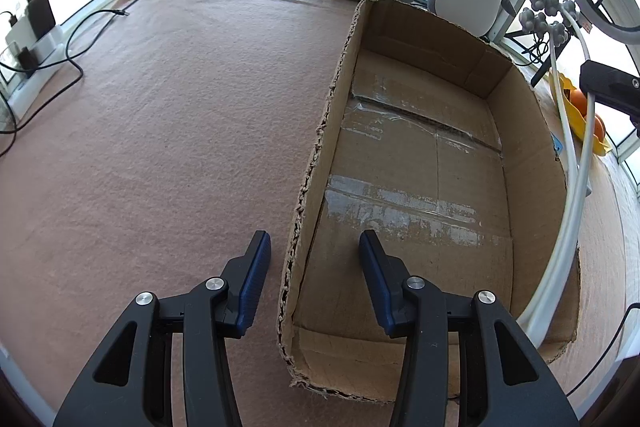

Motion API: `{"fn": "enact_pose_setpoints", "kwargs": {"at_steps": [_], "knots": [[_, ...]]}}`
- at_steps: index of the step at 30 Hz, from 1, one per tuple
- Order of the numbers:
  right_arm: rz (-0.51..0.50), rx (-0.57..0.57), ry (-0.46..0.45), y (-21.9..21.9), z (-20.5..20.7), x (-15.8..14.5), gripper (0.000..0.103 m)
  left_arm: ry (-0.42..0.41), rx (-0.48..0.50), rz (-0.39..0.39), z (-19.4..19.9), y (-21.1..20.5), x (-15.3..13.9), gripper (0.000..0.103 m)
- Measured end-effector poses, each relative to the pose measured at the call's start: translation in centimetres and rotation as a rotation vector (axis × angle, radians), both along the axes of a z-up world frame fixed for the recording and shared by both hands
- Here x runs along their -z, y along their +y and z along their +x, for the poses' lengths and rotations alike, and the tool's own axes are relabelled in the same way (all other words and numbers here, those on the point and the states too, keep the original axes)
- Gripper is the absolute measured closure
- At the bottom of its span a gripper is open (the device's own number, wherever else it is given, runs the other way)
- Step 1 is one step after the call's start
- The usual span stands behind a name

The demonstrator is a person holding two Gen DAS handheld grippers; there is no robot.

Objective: Organize rigid objects
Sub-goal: 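Carry the white cable with the right gripper and drop it into the box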

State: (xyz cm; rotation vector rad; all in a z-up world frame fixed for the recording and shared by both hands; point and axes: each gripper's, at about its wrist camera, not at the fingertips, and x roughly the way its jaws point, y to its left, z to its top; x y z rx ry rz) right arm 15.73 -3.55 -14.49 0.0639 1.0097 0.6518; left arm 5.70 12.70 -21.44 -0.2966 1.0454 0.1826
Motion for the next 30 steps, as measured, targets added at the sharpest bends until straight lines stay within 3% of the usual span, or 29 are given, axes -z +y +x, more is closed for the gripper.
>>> {"fn": "enact_pose_setpoints", "kwargs": {"at_steps": [7, 11, 16, 23, 30], "knots": [[-0.054, -0.051, 0.052, 1.4, 0.5, 2.5, 0.098, -0.001, 0.001, 0.000, -0.1, 0.0, 0.0, 0.058], [-0.079, -0.043, 0.034, 1.3, 0.2, 2.7, 0.075, 0.001, -0.001, 0.000, -0.2, 0.0, 0.0, 0.058], [-0.051, -0.013, 0.006, -0.3, -0.6, 1.7, 0.072, 0.001, -0.001, 0.002, -0.2, -0.1, 0.0, 0.058], [0.004, 0.094, -0.026, -5.2, -1.4, 0.7, 0.065, 0.003, 0.003, 0.008, -0.1, -0.2, -0.1, 0.058], [-0.111, 0.206, -0.124, -11.2, -2.3, -0.2, 0.065, 0.004, 0.004, 0.011, -0.1, -0.3, -0.1, 0.058]]}}
